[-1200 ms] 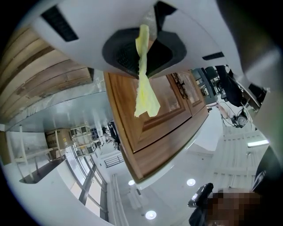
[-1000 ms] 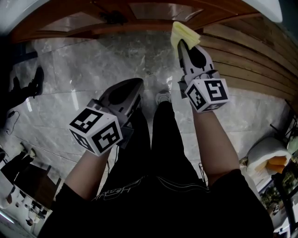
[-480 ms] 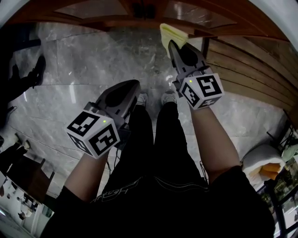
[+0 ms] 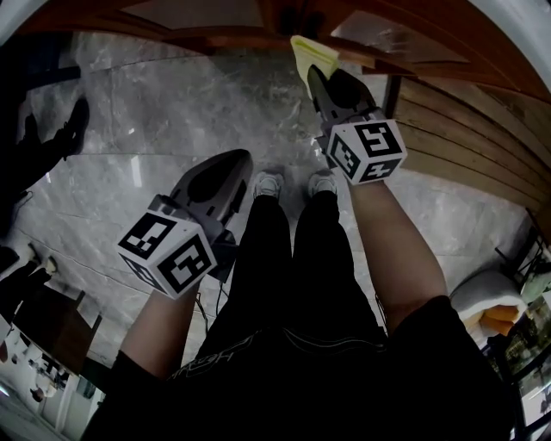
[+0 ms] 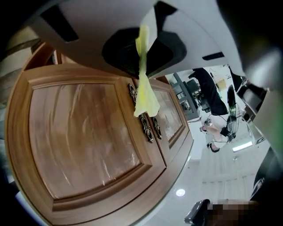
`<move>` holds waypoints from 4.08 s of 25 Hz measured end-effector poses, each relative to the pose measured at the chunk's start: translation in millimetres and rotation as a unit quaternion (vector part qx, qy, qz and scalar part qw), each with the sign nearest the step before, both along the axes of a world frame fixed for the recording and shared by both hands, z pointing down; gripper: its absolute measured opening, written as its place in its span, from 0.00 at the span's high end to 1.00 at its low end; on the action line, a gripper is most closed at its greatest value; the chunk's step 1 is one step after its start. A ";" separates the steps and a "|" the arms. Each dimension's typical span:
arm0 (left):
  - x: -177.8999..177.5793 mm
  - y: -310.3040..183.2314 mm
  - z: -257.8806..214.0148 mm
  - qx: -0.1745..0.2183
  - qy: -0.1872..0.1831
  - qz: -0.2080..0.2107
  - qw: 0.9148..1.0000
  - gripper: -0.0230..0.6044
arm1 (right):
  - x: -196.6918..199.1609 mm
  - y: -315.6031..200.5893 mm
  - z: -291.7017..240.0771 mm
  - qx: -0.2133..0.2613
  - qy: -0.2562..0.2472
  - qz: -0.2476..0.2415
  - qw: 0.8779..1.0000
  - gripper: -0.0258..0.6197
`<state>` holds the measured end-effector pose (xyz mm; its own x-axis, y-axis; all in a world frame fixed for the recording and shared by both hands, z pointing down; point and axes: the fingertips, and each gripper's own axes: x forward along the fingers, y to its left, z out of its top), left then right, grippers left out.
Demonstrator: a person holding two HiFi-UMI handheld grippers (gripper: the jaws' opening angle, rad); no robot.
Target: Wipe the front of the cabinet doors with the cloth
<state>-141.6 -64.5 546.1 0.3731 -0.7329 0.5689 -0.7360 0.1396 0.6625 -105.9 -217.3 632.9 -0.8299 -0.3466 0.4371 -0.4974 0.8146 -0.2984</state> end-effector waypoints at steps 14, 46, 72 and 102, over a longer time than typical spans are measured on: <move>-8.2 11.8 -1.5 -0.001 -0.004 -0.005 1.000 0.95 | 7.0 -26.6 17.1 0.006 0.028 0.031 0.999 0.90; 117.6 -51.5 -9.1 0.011 0.003 0.049 0.999 0.95 | 193.0 -99.4 -2.6 0.035 0.058 0.127 0.990 0.90; 171.6 -73.0 -136.6 0.101 -0.057 0.062 0.991 0.95 | 244.9 -27.4 -213.6 -0.013 -0.084 0.018 0.996 0.90; 248.2 261.7 -509.9 0.327 -0.168 0.043 0.929 0.95 | 298.5 381.0 -592.1 0.038 -0.181 -0.198 0.962 0.90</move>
<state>106.5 197.2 36.2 0.3279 -0.9386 0.1078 -0.9064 -0.2803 0.3161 192.6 163.7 40.8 -0.9967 0.0096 0.0800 -0.0170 0.9452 -0.3261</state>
